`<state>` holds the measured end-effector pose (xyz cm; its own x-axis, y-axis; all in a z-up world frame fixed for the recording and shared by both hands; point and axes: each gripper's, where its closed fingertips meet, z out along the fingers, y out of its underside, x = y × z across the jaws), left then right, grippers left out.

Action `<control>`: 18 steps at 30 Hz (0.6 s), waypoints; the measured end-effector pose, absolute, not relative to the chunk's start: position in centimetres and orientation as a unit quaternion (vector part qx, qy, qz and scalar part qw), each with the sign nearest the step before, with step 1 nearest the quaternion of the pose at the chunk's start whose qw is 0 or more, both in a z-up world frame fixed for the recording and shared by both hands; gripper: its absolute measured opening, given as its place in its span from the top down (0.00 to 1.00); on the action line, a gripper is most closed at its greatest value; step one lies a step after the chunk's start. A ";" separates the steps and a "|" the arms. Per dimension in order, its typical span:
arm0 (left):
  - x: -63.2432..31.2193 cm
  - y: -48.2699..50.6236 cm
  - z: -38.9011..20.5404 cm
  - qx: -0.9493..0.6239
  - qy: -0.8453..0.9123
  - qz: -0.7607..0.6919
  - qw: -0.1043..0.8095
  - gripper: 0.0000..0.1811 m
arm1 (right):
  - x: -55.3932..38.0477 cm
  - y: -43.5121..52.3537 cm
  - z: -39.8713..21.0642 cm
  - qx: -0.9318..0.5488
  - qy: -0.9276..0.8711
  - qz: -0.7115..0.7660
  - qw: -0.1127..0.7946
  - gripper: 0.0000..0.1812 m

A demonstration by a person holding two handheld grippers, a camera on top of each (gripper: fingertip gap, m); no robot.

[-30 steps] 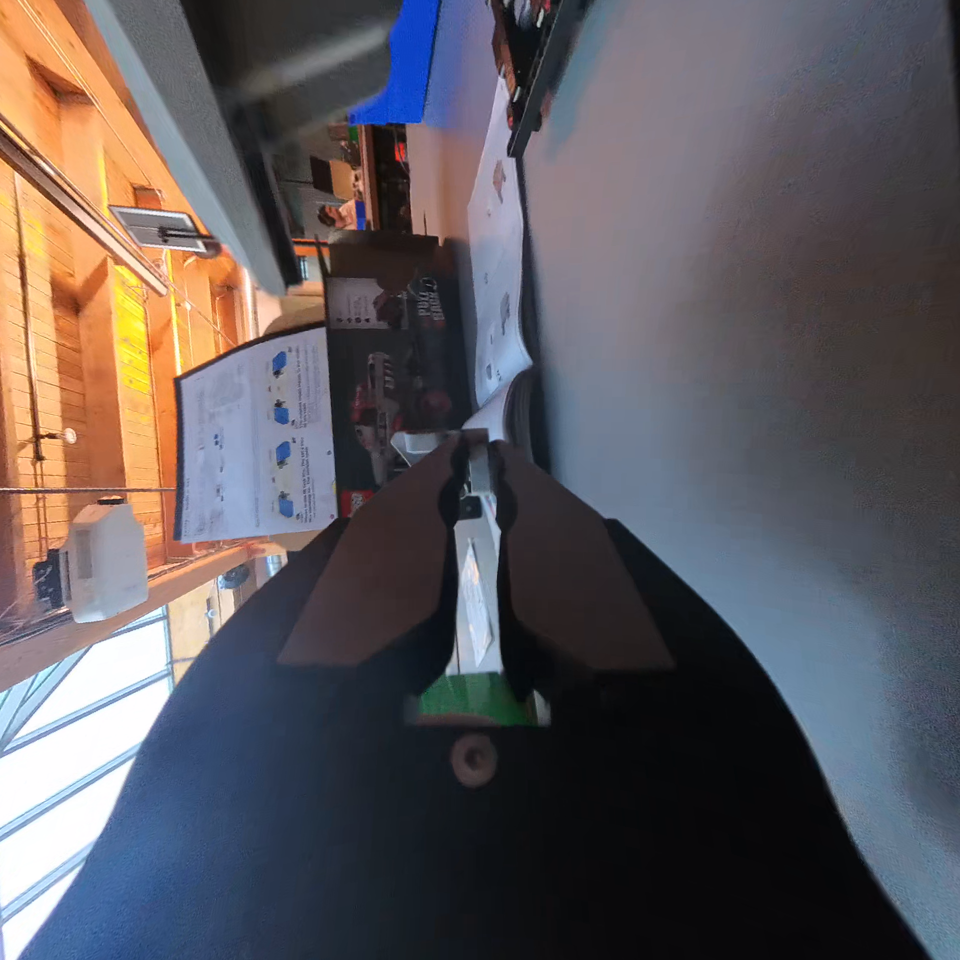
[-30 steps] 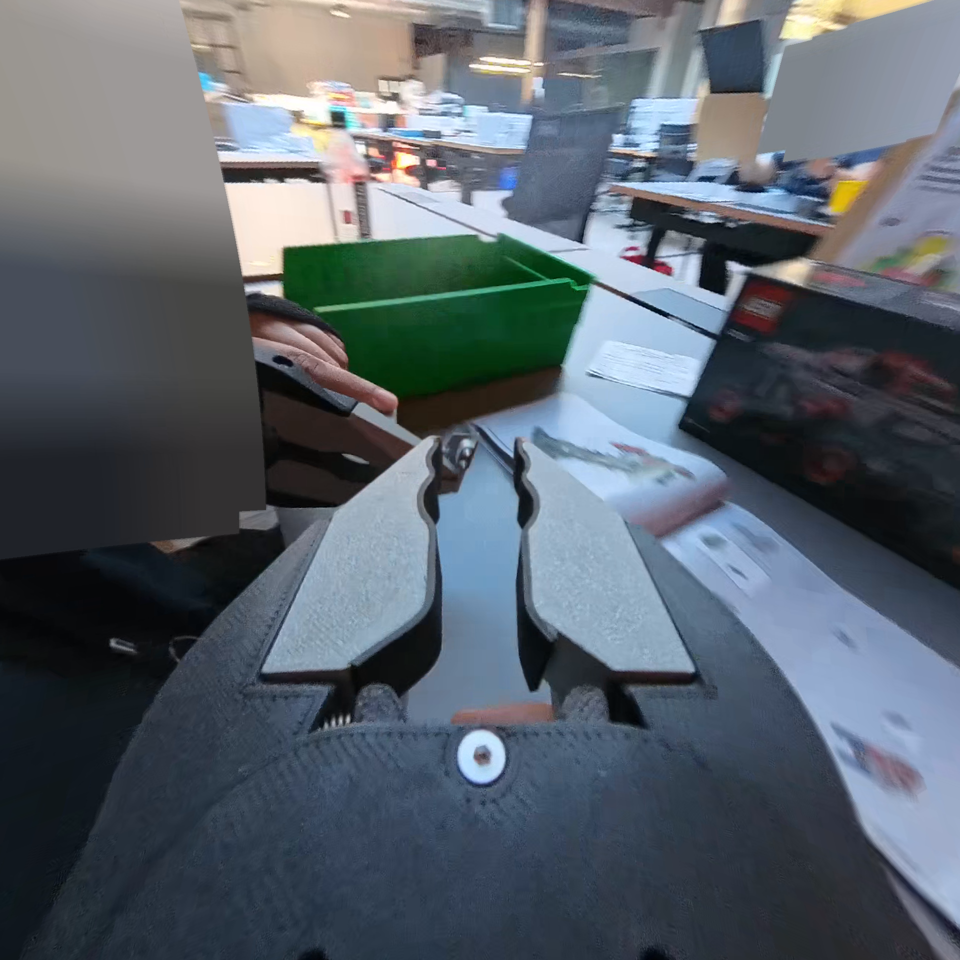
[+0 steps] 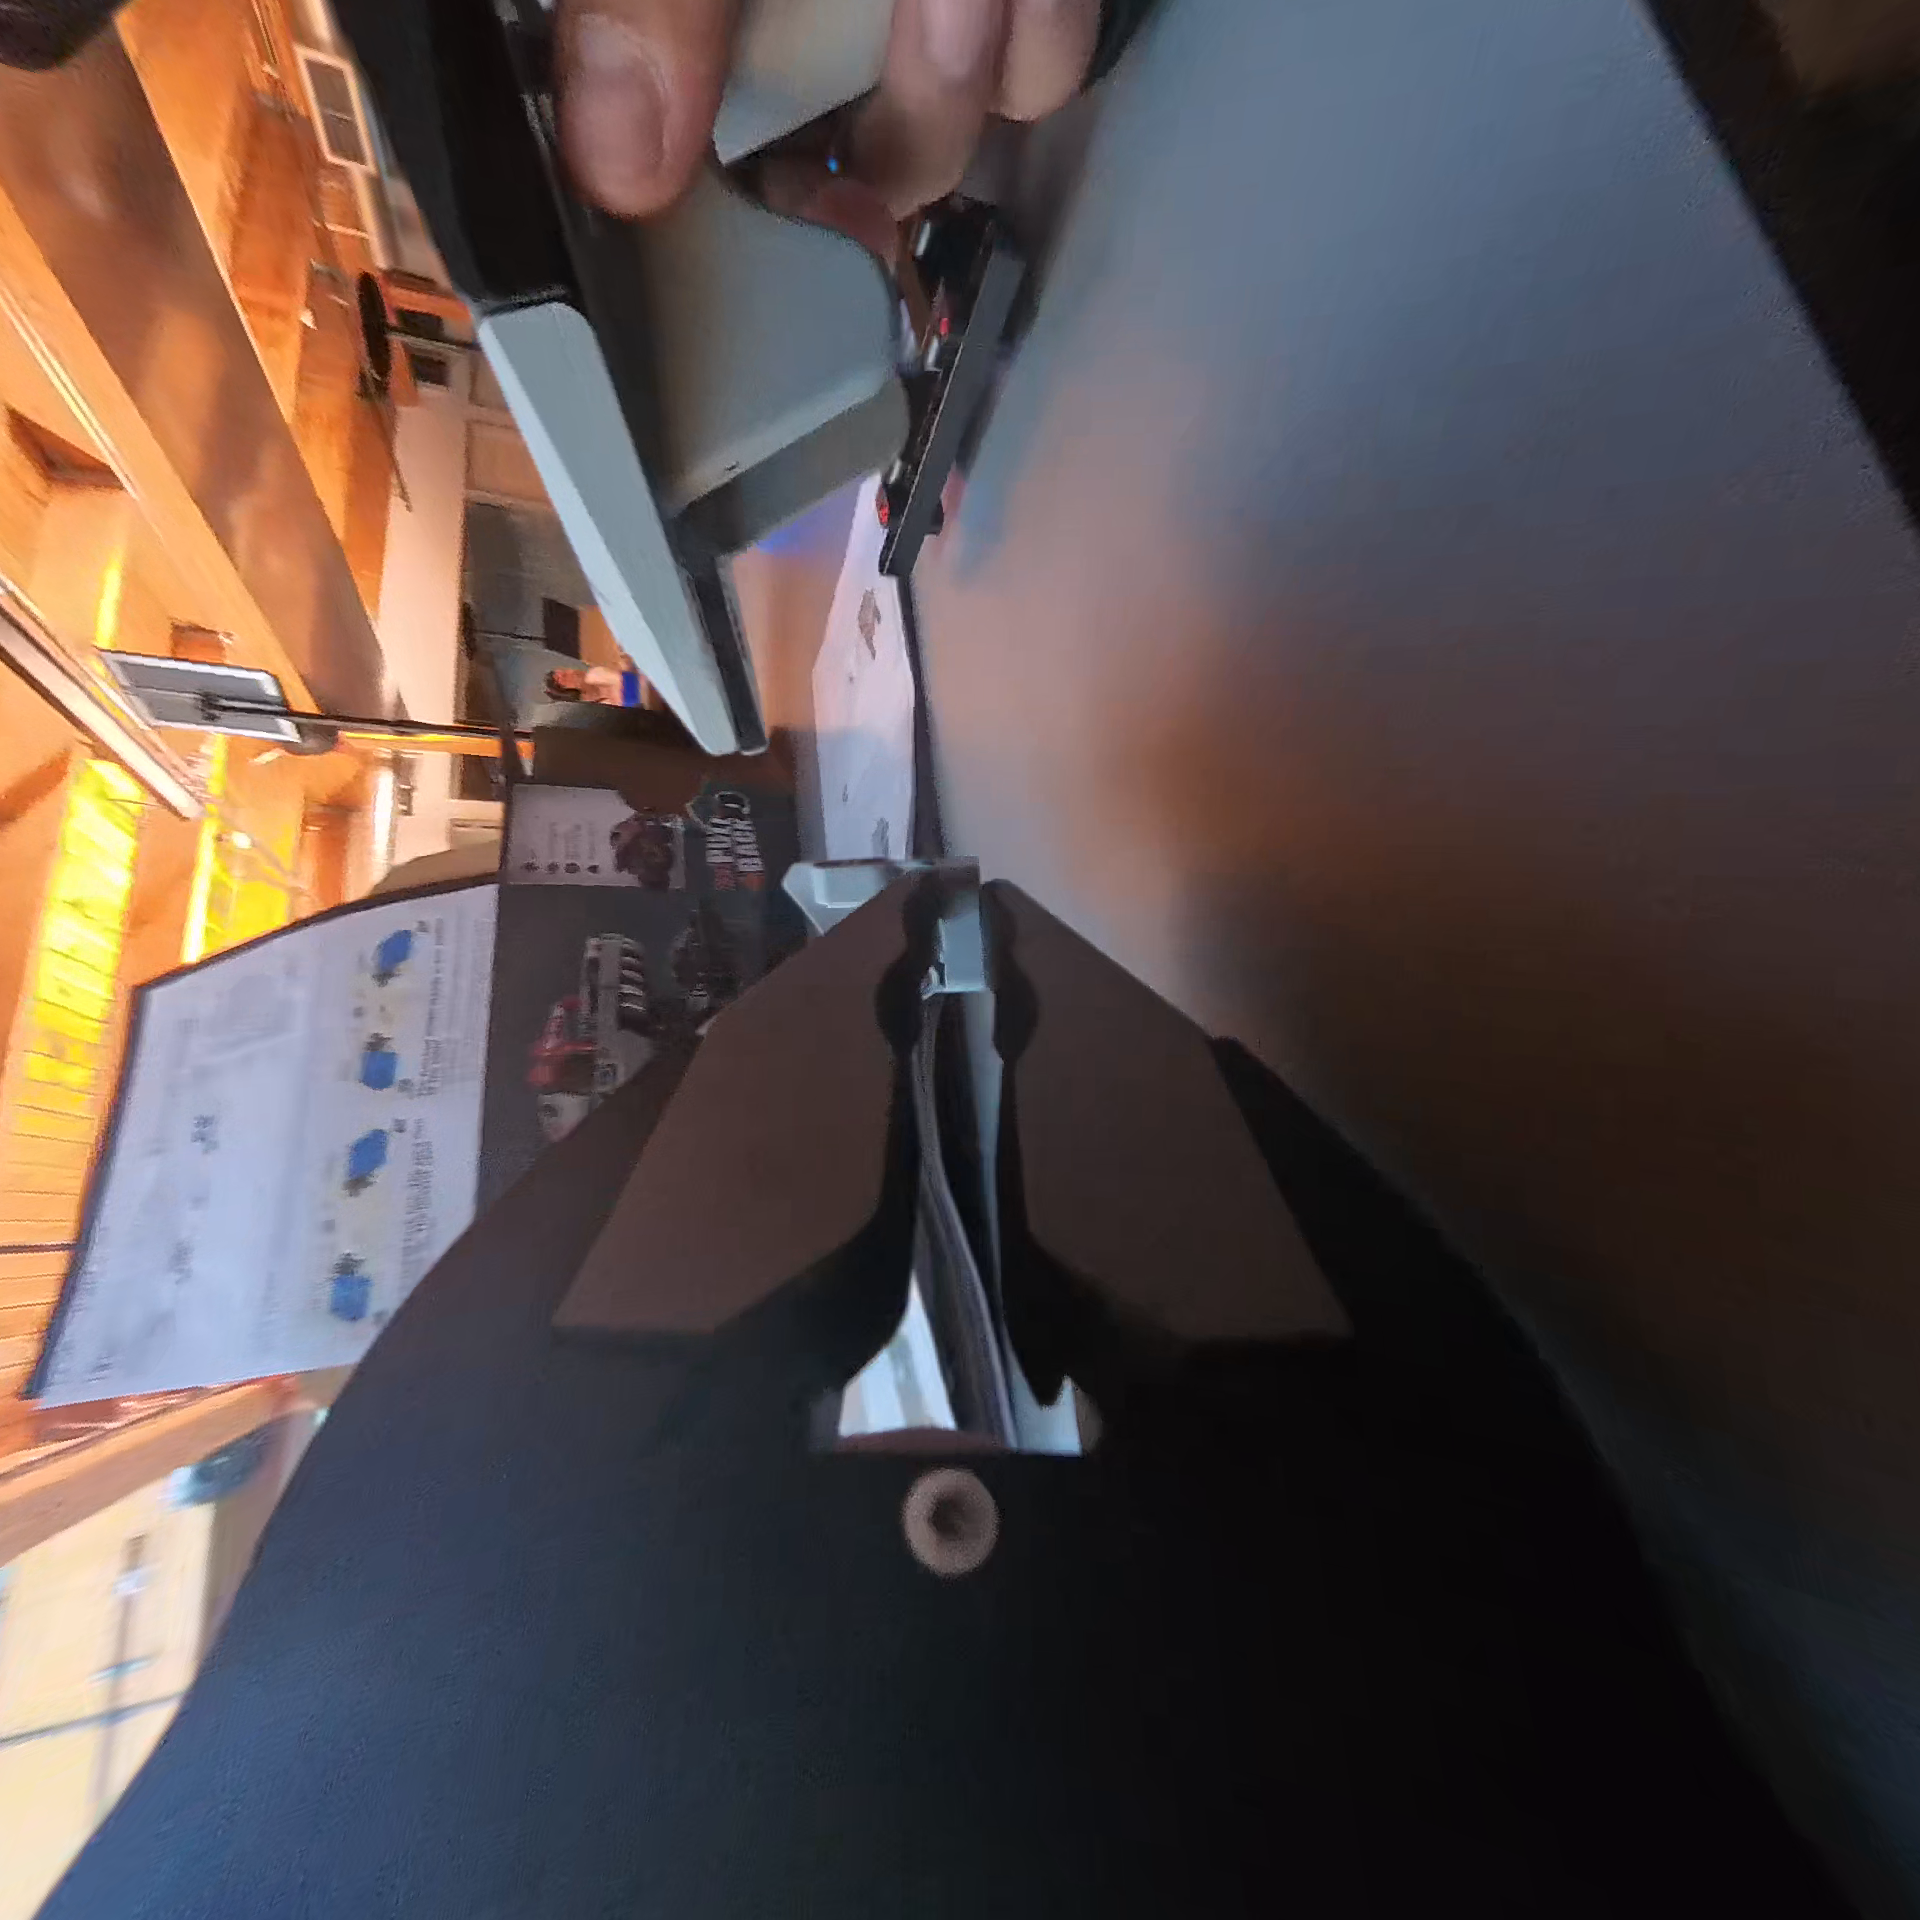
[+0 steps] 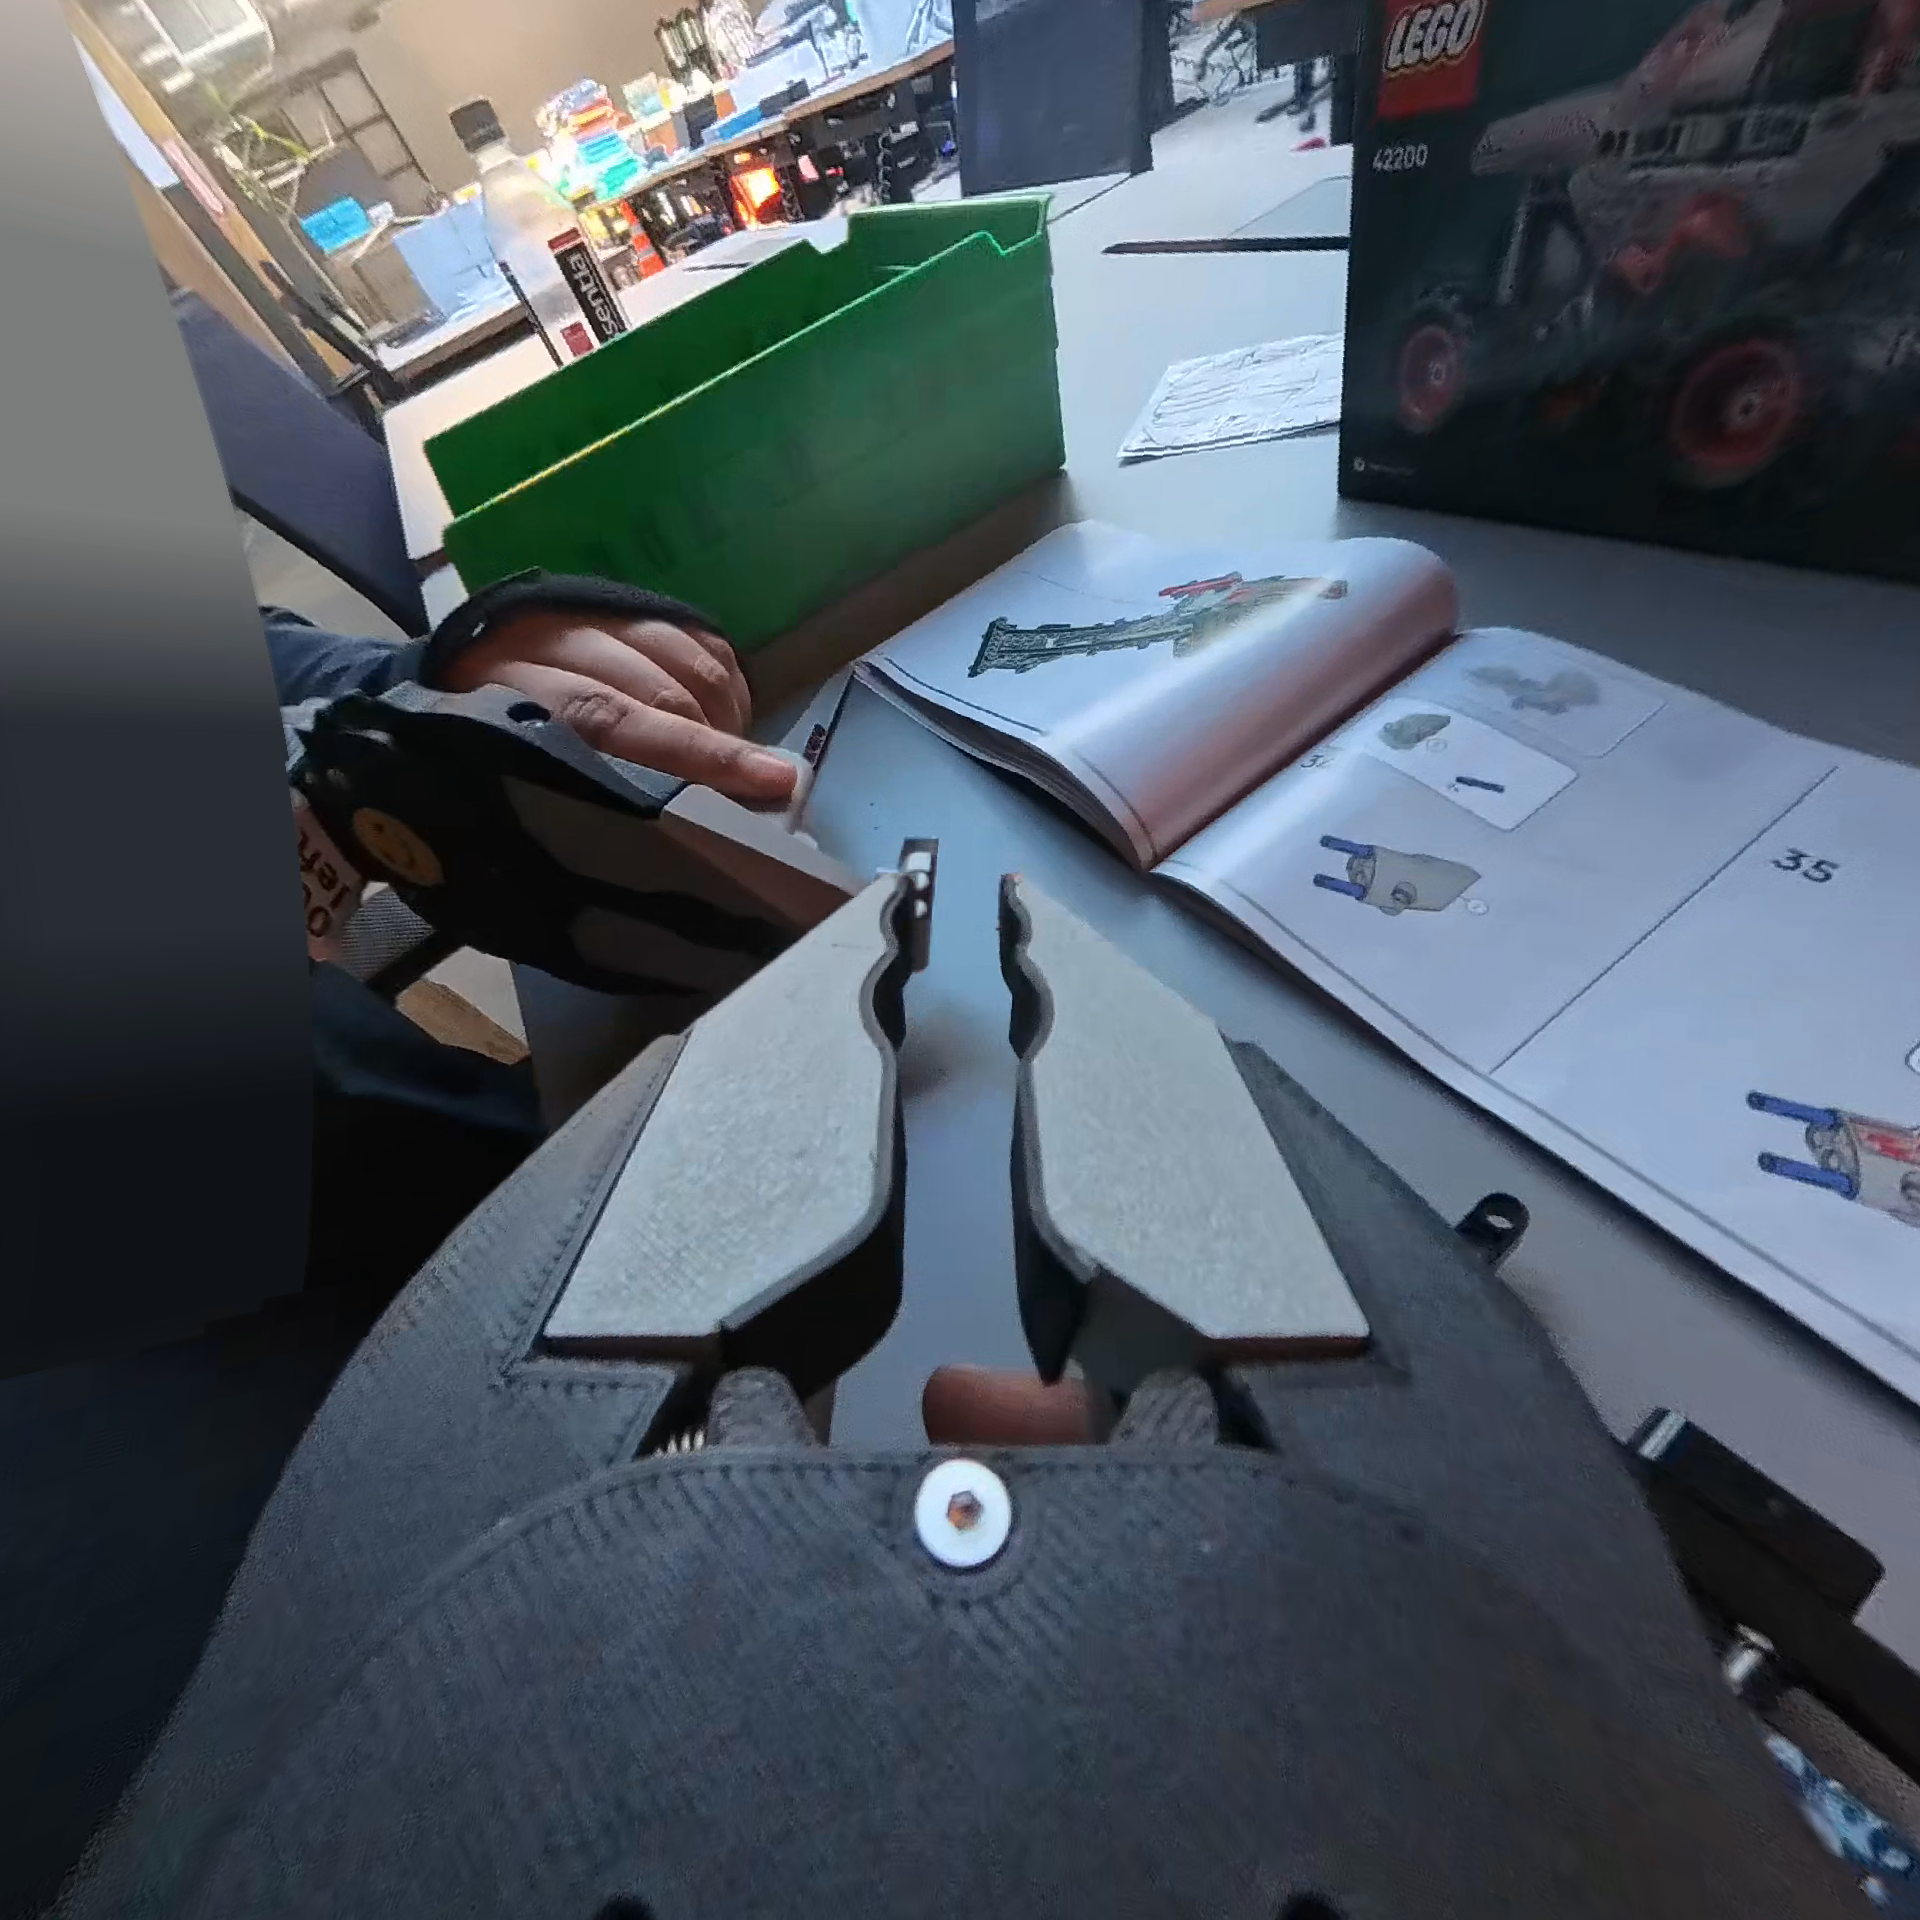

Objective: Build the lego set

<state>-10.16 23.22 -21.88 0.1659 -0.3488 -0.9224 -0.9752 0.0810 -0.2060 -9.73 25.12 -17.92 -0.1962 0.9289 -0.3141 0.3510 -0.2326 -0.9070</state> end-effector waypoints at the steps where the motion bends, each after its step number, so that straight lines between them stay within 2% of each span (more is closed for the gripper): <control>1: -10.0 23.2 -21.8 -0.599 0.554 0.317 0.484 0.97 | -9.8 25.1 -18.0 -0.577 -0.558 0.533 0.268 0.93; 6: -9.7 23.0 -21.4 -0.566 0.567 0.352 0.483 0.97 | -10.4 23.5 -18.8 -0.576 -0.580 0.527 0.234 0.88; 13: -9.3 22.7 -21.0 -0.525 0.582 0.394 0.480 0.98 | -10.9 22.1 -19.0 -0.560 -0.603 0.523 0.224 0.97; 18: -9.6 22.8 -21.1 -0.536 0.575 0.388 0.481 0.96 | -11.2 22.2 -19.3 -0.554 -0.620 0.496 0.251 0.98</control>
<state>-9.59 22.78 -21.15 0.0369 -0.2441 -0.9691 -0.9899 0.1239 -0.0689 -11.15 22.20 -19.27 -0.2605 0.9359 -0.2370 0.4376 -0.1044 -0.8931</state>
